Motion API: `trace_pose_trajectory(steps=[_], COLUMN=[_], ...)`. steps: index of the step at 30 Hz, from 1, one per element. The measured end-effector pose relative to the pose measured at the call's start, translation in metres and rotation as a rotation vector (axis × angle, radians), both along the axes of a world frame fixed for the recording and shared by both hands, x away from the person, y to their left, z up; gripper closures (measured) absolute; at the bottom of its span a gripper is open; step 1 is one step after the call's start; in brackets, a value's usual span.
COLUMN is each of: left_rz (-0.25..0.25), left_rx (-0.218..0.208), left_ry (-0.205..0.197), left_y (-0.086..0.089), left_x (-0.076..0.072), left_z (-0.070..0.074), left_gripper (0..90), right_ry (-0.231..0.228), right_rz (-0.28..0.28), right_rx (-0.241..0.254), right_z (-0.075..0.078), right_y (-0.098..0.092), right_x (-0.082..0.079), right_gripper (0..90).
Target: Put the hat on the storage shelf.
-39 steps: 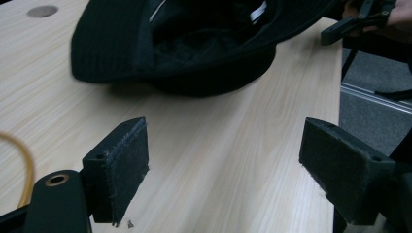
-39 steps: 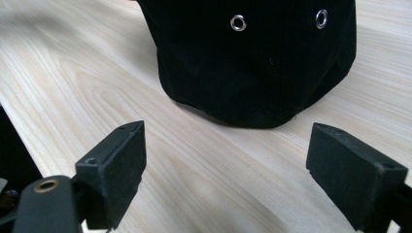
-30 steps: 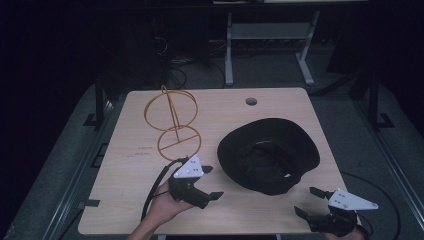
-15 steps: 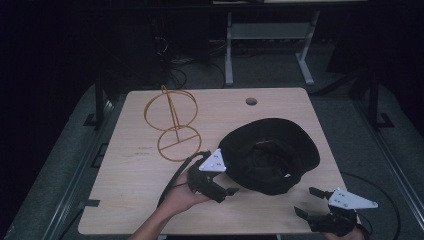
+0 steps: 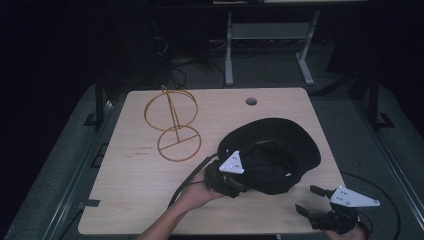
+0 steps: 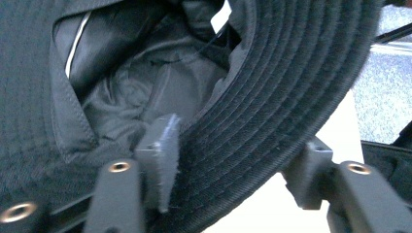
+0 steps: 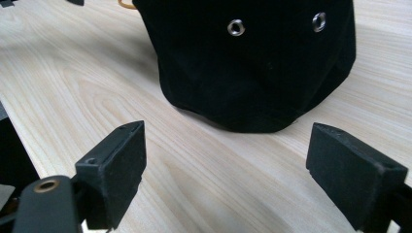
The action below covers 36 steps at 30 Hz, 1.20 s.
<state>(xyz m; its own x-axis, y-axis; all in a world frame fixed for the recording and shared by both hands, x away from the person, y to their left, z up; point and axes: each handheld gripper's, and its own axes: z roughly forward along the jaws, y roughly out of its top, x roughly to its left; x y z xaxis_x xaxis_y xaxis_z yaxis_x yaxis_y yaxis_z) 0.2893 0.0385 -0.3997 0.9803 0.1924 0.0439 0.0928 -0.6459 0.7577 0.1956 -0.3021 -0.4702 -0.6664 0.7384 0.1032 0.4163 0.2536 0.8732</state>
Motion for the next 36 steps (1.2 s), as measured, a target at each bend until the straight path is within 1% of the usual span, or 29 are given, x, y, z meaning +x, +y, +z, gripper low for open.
trace_pose_trajectory(steps=[1, 3, 7, 10, 12, 15, 16, 17, 18, 19, 20, 23, 24, 26, 27, 31, 32, 34, 36], left_rz=[-0.005, -0.012, -0.015, -0.012, -0.012, -0.003, -0.004, 0.001, 0.004, 0.007, 0.007, 0.014, 0.018, 0.022, 0.024, 0.029, 0.032, 0.033, 0.033], left_rx=[-0.001, -0.007, -0.040, -0.048, -0.073, -0.123, -0.135, -0.146, -0.158, -0.177, -0.193, -0.231, -0.240, -0.255, -0.261, -0.287, -0.296, -0.304, -0.312], left_ry=[-0.005, -0.011, -0.011, 0.000, 0.011, 0.043, 0.053, 0.065, 0.071, 0.082, 0.090, 0.110, 0.119, 0.128, 0.135, 0.152, 0.164, 0.174, 0.179], left_y=[0.000, 0.001, 0.005, 0.008, 0.012, 0.020, 0.023, 0.025, 0.027, 0.030, 0.032, 0.039, 0.041, 0.045, 0.047, 0.054, 0.055, 0.058, 0.060], left_x=[0.000, -0.001, 0.000, 0.001, 0.002, 0.003, 0.005, 0.005, 0.006, 0.006, 0.006, 0.008, 0.008, 0.009, 0.010, 0.011, 0.011, 0.011, 0.011], left_z=[0.000, 0.002, 0.004, 0.004, 0.003, 0.003, 0.003, 0.003, 0.003, 0.003, 0.003, 0.004, 0.005, 0.005, 0.005, 0.003, 0.002, 0.000, -0.001], left_gripper=[48.7, 56.0, 68.0, 70.4, 73.2, 77.5, 79.1, 79.1, 80.6, 80.6, 82.2, 83.2, 83.5, 83.9, 84.0, 84.3, 84.3, 84.3, 84.3], right_ry=[-0.002, 0.000, -0.002, -0.006, -0.003, -0.017, -0.023, -0.023, -0.027, -0.027, -0.035, -0.046, -0.052, -0.056, -0.062, -0.071, -0.071, -0.067, -0.064], right_rz=[0.003, 0.006, 0.005, 0.008, 0.006, -0.001, -0.011, -0.011, -0.016, -0.016, -0.020, -0.020, -0.023, -0.022, -0.021, -0.018, -0.023, -0.021, -0.021], right_rx=[-0.001, -0.005, -0.003, -0.001, 0.002, -0.002, 0.009, 0.009, 0.021, 0.021, 0.036, 0.042, 0.051, 0.071, 0.084, 0.106, 0.119, 0.152, 0.165], right_z=[0.000, 0.000, 0.000, -0.001, 0.000, 0.001, 0.002, 0.002, 0.003, 0.003, 0.003, 0.003, 0.004, 0.007, 0.009, 0.012, 0.013, 0.014, 0.015], right_y=[0.000, 0.001, 0.002, 0.003, 0.004, 0.005, 0.006, 0.006, 0.007, 0.007, 0.009, 0.010, 0.011, 0.011, 0.011, 0.012, 0.012, 0.012, 0.013], right_x=[0.000, 0.001, 0.002, 0.004, 0.004, 0.006, 0.007, 0.007, 0.008, 0.008, 0.010, 0.012, 0.013, 0.016, 0.022, 0.031, 0.034, 0.040, 0.045], right_gripper=[14.0, 14.1, 14.0, 14.0, 14.1, 14.2, 14.3, 14.3, 14.3, 14.3, 14.6, 14.7, 15.1, 15.3, 15.7, 18.0, 18.2, 20.2, 21.6])
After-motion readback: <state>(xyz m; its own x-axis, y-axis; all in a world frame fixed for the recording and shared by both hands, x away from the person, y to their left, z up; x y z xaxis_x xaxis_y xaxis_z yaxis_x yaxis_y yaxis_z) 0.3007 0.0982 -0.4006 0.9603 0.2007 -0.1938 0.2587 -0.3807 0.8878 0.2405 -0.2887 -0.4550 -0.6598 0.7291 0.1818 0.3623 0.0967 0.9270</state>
